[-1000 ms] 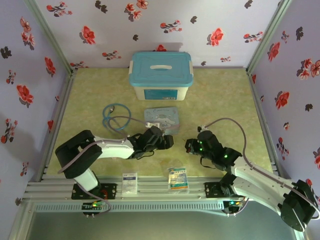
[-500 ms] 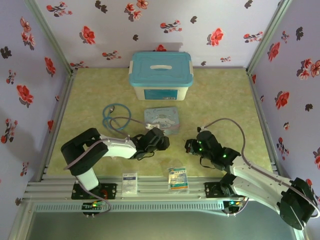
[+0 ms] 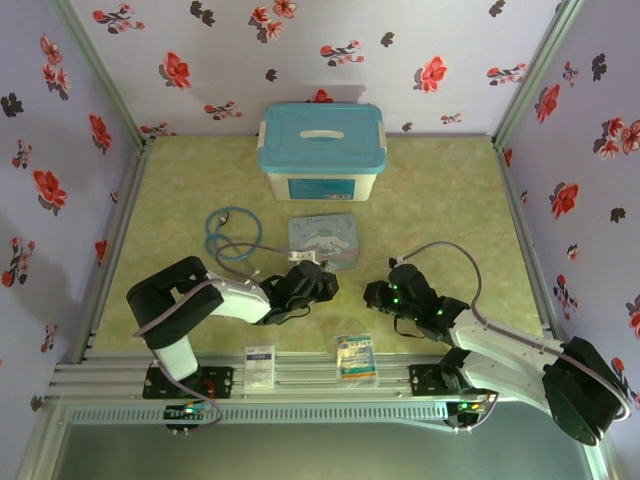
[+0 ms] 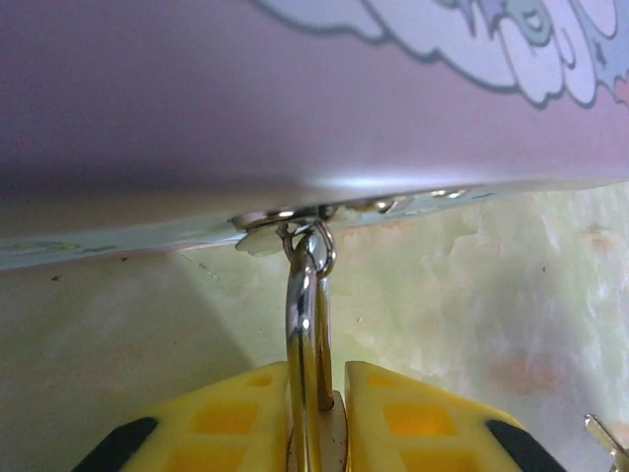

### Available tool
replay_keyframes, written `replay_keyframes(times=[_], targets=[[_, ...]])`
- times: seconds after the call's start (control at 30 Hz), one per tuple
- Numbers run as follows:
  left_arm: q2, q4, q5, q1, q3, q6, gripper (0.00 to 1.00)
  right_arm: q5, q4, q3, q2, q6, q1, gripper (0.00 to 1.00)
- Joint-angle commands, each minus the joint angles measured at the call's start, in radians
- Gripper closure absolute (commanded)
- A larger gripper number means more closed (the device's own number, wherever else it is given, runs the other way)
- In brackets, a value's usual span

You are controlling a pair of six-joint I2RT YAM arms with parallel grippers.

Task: Unlock the padlock with the key

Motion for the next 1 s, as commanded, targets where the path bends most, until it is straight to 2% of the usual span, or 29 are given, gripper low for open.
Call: replay_keyframes(times=[0.0, 0.23, 0.4, 0.5, 0.67, 0.97], targets=[[0.028, 0.054, -0.013, -0.008, -0.015, -0.029, 0.79, -0.019, 0.044, -0.013, 0.008, 0.017, -0.007, 1.0], [0.018, 0.122, -0.022, -0.007, -0.031, -0.073, 0.89, -0.118, 0.165, -0.046, 0.053, 0.056, -0.014, 1.0], [0.05, 0.294, -0.03, -0.009, -0.069, -0.177, 1.0, -0.294, 0.349, -0.101, 0.139, 0.092, -0.115, 1.0], [0.076, 0.4, -0.05, -0.008, -0.1, -0.23, 1.0, -0.357, 0.404, -0.098, 0.182, 0.096, -0.139, 1.0], [0.055, 0.443, -0.093, -0.009, -0.125, -0.246, 1.0, -0.385, 0.462, -0.097, 0.225, 0.139, -0.16, 1.0], [0.076, 0.554, -0.112, -0.009, -0.141, -0.31, 1.0, -0.43, 0.764, -0.123, 0.405, 0.31, -0.173, 1.0]])
